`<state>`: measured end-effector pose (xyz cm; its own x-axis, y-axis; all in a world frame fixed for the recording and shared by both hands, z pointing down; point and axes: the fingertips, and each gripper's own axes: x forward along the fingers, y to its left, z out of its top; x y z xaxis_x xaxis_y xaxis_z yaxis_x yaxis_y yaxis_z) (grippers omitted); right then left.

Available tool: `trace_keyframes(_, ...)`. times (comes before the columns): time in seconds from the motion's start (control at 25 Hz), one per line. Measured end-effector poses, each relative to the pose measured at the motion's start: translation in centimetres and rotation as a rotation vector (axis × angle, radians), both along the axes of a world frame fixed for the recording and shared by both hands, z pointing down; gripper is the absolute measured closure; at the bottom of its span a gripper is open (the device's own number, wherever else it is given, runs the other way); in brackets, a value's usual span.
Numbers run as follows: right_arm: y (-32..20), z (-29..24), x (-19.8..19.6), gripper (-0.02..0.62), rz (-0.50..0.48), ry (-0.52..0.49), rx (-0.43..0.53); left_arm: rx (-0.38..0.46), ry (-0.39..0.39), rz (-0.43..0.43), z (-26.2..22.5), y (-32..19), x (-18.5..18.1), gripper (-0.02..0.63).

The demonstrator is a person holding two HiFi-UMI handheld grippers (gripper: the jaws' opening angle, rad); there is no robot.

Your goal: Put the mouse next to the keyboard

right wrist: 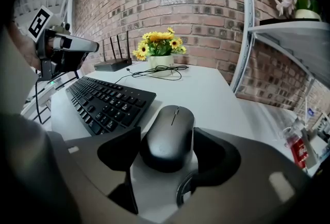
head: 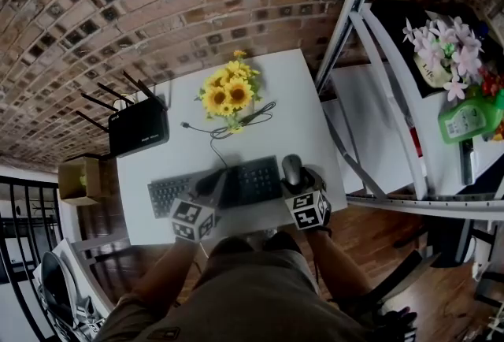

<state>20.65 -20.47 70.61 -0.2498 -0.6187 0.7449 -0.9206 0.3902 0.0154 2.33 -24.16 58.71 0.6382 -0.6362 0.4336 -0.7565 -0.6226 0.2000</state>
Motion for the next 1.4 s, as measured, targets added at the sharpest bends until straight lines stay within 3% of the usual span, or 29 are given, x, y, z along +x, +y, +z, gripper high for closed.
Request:
trace_keyframes(0.4, -1.1, -4.4, -1.1, 0.258, -0.048, -0.054, 0.126, 0.043, -0.012, -0.086, -0.9, 1.5, -1.4, 0.614)
trace_keyframes(0.88, 0.4, -11.8, -6.8, 0.37, -0.076, -0.118, 0.286, 0.097, 0.034, -0.193, -2.9, 5.8, -7.9, 0.614)
trace_keyframes(1.0, 2.2, -13.1, -8.8, 0.433, -0.072, -0.121, 0.31, 0.108, 0.048, -0.206, -3.4, 7.5, -9.8, 0.614)
trace_keyframes(1.4, 9.9, -17.3, -15.5, 0.523, -0.099, -0.14, 0.388, 0.148, 0.085, -0.21, -5.1, 15.1, -15.5, 0.614)
